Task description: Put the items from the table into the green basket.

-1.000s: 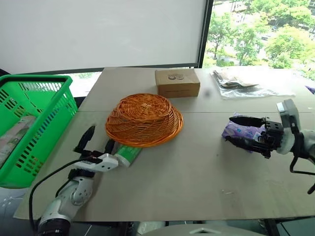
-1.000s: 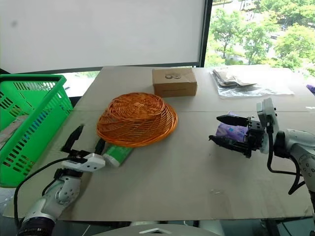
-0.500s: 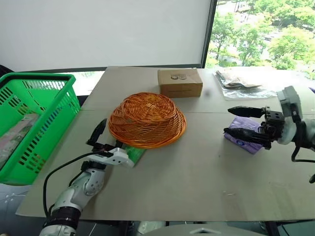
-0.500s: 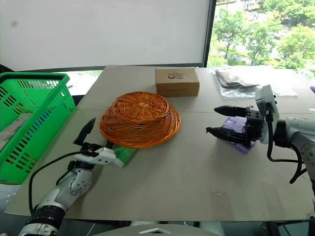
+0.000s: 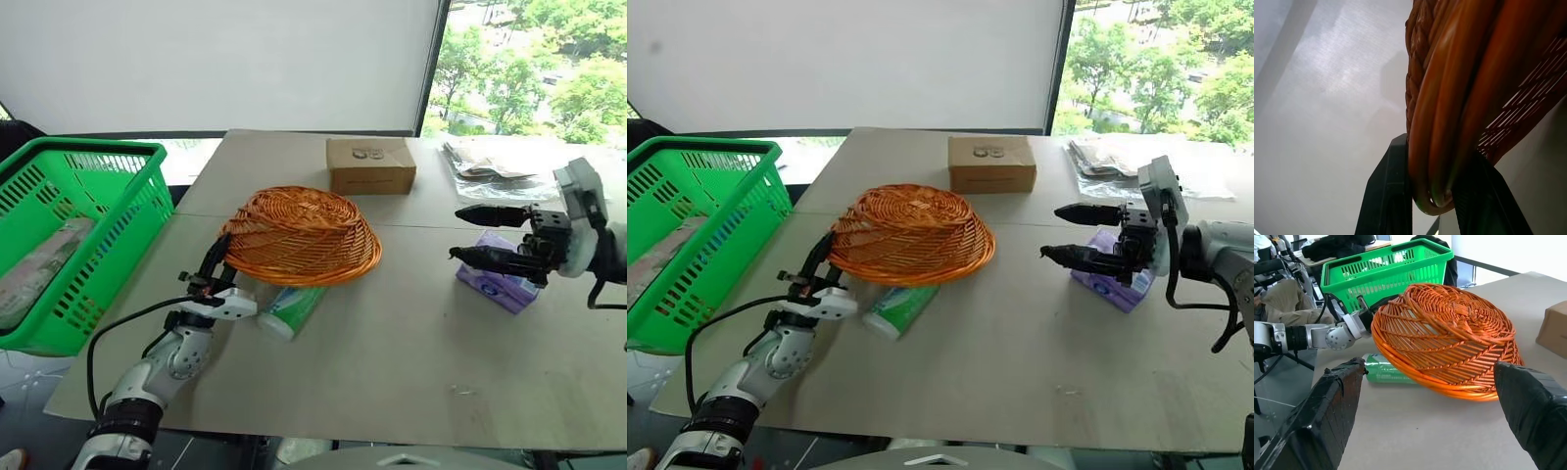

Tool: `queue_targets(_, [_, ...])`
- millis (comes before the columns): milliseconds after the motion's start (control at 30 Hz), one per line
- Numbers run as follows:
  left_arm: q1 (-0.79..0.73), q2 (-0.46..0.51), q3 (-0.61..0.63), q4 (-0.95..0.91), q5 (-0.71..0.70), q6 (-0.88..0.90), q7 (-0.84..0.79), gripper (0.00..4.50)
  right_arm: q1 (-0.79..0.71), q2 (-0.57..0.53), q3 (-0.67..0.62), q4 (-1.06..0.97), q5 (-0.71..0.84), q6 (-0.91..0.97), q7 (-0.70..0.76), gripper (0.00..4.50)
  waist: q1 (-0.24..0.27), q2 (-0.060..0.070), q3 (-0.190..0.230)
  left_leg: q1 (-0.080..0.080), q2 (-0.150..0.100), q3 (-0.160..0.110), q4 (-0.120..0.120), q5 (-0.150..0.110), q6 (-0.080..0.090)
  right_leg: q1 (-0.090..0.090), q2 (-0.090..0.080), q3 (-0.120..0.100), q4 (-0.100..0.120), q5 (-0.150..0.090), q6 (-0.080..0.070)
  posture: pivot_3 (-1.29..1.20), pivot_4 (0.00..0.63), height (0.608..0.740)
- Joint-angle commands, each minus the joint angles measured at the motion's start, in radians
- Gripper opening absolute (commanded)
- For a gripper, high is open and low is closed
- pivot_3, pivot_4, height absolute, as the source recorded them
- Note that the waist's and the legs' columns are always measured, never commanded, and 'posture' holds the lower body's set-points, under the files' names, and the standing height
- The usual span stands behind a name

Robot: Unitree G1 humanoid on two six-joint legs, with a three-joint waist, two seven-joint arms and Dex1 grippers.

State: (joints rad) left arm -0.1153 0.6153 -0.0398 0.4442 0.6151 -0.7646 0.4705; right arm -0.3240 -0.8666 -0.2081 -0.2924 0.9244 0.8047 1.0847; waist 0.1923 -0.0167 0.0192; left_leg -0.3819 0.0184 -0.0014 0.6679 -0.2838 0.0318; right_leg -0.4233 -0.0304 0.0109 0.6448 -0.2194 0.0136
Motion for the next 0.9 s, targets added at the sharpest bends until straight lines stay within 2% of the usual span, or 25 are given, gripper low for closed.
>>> queue_targets(33, [-0.111,-0.062,0.105,-0.123,-0.344,0.174,-0.161,0.52,-0.007,0.022,-0.01,-0.008,-0.004,-0.034,0.0,4.5,0.007,0.0,0.0,-0.001,0.0,0.0,0.0,0.0,0.0,-0.001,0.0,0.0,0.0,0.0,0.0,0.21,0.0,0.74])
queue_targets(100, [-0.203,-0.122,0.186,-0.181,-0.579,0.365,-0.247,0.51,0.006,0.049,-0.005,-0.011,-0.016,-0.055,-0.007,4.5,0.015,-0.001,0.0,-0.004,0.0,0.0,0.002,0.0,0.0,-0.003,-0.001,-0.003,0.001,0.0,0.0,0.2,0.0,0.74])
queue_targets(200, [-0.323,-0.173,0.273,-0.213,-0.77,0.574,-0.309,0.5,0.033,0.088,0.004,-0.025,-0.036,-0.082,-0.02,4.5,0.015,-0.007,-0.004,-0.015,0.004,-0.003,0.007,0.001,-0.001,-0.009,-0.001,-0.012,0.004,0.001,0.0,0.19,0.0,0.74])
queue_targets(300, [-0.498,-0.241,0.41,-0.152,-1.011,0.812,-0.297,0.5,0.06,0.132,0.01,-0.048,-0.042,-0.104,-0.044,4.5,0.013,-0.007,-0.005,-0.015,0.002,-0.003,0.009,0.001,-0.001,-0.009,-0.001,-0.015,0.007,0.001,0.0,0.18,0.0,0.74])
queue_targets(367, [-0.589,-0.265,0.478,-0.095,-1.106,0.935,-0.276,0.5,0.072,0.149,0.011,-0.056,-0.047,-0.115,-0.052,4.5,0.011,-0.007,-0.005,-0.015,-0.001,-0.002,0.011,0.001,0.0,-0.008,0.0,-0.018,0.009,0.001,0.0,0.18,0.0,0.74])
queue_targets(433, [-0.747,-0.287,0.584,0.056,-1.262,1.104,-0.247,0.5,0.087,0.173,0.02,-0.062,-0.066,-0.142,-0.061,4.5,0.008,-0.008,-0.004,-0.014,-0.006,-0.004,0.016,0.001,0.0,-0.005,0.005,-0.02,0.011,0.001,0.0,0.15,0.0,0.74])
queue_targets(567, [-0.966,-0.29,0.693,0.321,-1.369,1.22,-0.26,0.5,0.106,0.21,0.03,-0.063,-0.093,-0.187,-0.077,4.5,0.004,-0.01,-0.002,-0.009,-0.006,-0.011,0.021,0.001,0.0,0.008,0.011,-0.027,0.004,0.002,0.003,0.13,0.0,0.74])
queue_targets(733, [-1.131,-0.294,0.754,0.602,-1.396,1.21,-0.345,0.5,0.132,0.249,0.033,-0.073,-0.114,-0.229,-0.1,4.5,-0.032,-0.012,-0.001,-0.009,-0.006,-0.012,0.02,0.002,-0.002,0.011,0.012,-0.027,-0.001,0.002,0.003,0.09,0.0,0.74])
queue_targets(767, [-1.147,-0.297,0.771,0.635,-1.406,1.194,-0.355,1.3,0.14,0.254,0.032,-0.078,-0.117,-0.236,-0.105,4.5,-0.047,-0.011,-0.001,-0.009,-0.007,-0.012,0.02,0.003,-0.002,0.011,0.012,-0.027,-0.001,0.002,0.003,0.09,0.0,0.74])
queue_targets(800, [-1.159,-0.298,0.783,0.658,-1.412,1.185,-0.366,1.6,0.146,0.258,0.029,-0.082,-0.119,-0.24,-0.109,4.5,-0.071,-0.011,-0.001,-0.007,-0.007,-0.01,0.018,0.003,-0.004,0.011,0.012,-0.024,-0.001,0.002,0.003,0.09,0.0,0.74])
queue_targets(900, [-1.182,-0.301,0.815,0.691,-1.429,1.167,-0.361,2.58,0.17,0.261,0.018,-0.101,-0.116,-0.248,-0.124,4.5,-0.102,-0.011,0.0,-0.004,-0.006,-0.007,0.014,0.005,-0.006,0.01,0.012,-0.02,-0.001,0.002,0.003,0.07,0.0,0.74])
